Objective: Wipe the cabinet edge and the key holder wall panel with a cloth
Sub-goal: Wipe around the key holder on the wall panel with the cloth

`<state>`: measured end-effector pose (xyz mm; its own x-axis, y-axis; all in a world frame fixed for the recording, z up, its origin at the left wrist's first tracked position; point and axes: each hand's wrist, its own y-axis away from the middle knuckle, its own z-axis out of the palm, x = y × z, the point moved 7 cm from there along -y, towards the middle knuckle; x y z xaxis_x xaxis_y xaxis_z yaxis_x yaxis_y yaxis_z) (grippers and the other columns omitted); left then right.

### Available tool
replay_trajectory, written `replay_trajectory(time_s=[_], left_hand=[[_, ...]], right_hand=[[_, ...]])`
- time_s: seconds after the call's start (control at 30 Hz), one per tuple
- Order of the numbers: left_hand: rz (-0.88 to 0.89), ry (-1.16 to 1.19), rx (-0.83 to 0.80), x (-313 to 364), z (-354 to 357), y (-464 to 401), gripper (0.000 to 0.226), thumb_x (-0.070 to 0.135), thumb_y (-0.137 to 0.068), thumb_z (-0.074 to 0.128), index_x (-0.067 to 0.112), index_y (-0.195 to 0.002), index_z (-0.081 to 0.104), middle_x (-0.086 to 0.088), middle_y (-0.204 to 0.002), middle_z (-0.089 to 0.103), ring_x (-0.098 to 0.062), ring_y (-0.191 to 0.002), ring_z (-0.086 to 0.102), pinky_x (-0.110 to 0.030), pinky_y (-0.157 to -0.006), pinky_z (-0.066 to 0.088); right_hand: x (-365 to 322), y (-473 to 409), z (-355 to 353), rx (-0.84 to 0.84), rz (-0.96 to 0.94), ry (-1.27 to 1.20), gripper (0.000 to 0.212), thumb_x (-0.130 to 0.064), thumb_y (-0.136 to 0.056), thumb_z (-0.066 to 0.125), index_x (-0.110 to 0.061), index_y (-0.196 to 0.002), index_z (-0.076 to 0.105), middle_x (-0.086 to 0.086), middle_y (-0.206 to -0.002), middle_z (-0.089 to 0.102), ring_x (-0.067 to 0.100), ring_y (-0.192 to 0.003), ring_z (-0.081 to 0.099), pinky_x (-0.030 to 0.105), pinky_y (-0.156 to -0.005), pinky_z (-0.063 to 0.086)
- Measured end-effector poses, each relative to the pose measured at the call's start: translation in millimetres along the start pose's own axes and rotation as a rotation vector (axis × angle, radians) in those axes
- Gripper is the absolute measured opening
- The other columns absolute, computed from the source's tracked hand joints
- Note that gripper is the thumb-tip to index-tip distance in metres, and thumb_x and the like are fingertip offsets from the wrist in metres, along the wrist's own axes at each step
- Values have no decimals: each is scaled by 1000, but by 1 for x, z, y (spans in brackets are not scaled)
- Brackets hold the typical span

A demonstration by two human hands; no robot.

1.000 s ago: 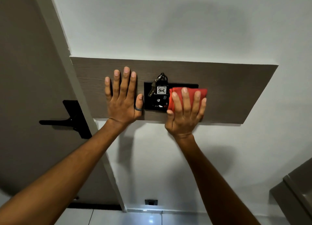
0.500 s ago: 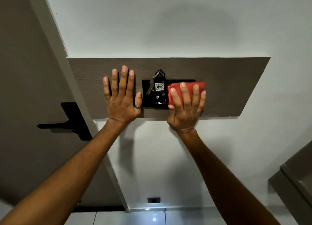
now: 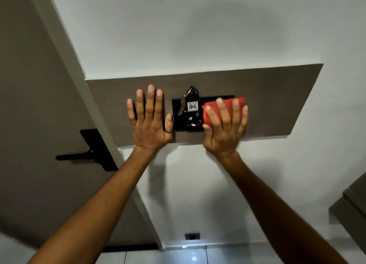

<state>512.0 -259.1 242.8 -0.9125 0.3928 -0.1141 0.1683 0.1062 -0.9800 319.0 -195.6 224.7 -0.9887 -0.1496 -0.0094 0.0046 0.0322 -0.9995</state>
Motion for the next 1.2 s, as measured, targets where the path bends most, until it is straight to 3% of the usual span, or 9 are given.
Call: replay_trajectory(time_s=[0.17,0.37,0.6,0.8,0.97,1.1,1.2], left_hand=[[-6,6,-16,-2,3,4,67,42,-105,32,15,-164,14,0,-173,0,-25,-160,1,-50,-131,4],[-1,-14,-8,-2,3,1,67,41,-104,32,15,-164,15,-2,-173,2,-26,-160,3,-50,-131,3],[10,15,-18,-2,4,3,68,41,-105,33,14,-164,13,-2,-173,-1,-25,-160,0,-49,-132,2],[4,26,-13,-2,4,3,68,42,-104,33,15,-164,12,-1,-173,-2,-24,-160,-1,-48,-132,2],[-8,34,-32,-2,3,2,69,42,-104,34,16,-164,10,0,-173,-5,-23,-160,-3,-48,-132,1],[-6,38,-22,-2,-1,2,70,41,-103,38,16,-163,13,-2,-172,1,-23,-160,-2,-48,-132,3],[1,43,-27,-1,-1,2,70,41,-104,37,15,-164,12,-1,-173,-2,-23,-160,-2,-48,-132,3]], right_hand=[[4,-20,12,21,29,-24,47,-41,-106,39,-26,-148,55,5,-155,50,36,-155,32,64,-125,23],[6,18,0,-19,-147,34,38,-39,-106,47,-22,-139,56,8,-144,53,40,-142,43,67,-109,43],[5,-19,7,55,11,4,43,-37,-105,53,-22,-145,57,7,-151,54,36,-151,37,60,-123,31],[10,23,-6,-8,-142,10,33,-25,-104,54,-15,-136,58,11,-142,55,43,-136,48,66,-105,47],[-2,12,-16,88,175,-249,36,-29,-110,45,-14,-142,51,12,-149,51,36,-150,40,67,-111,43],[-54,10,4,37,-138,-71,43,-42,-107,44,-22,-144,52,10,-150,50,34,-150,35,60,-120,35],[-54,9,15,90,-24,41,43,-47,-106,37,-24,-138,54,12,-144,51,34,-148,34,56,-121,30]])
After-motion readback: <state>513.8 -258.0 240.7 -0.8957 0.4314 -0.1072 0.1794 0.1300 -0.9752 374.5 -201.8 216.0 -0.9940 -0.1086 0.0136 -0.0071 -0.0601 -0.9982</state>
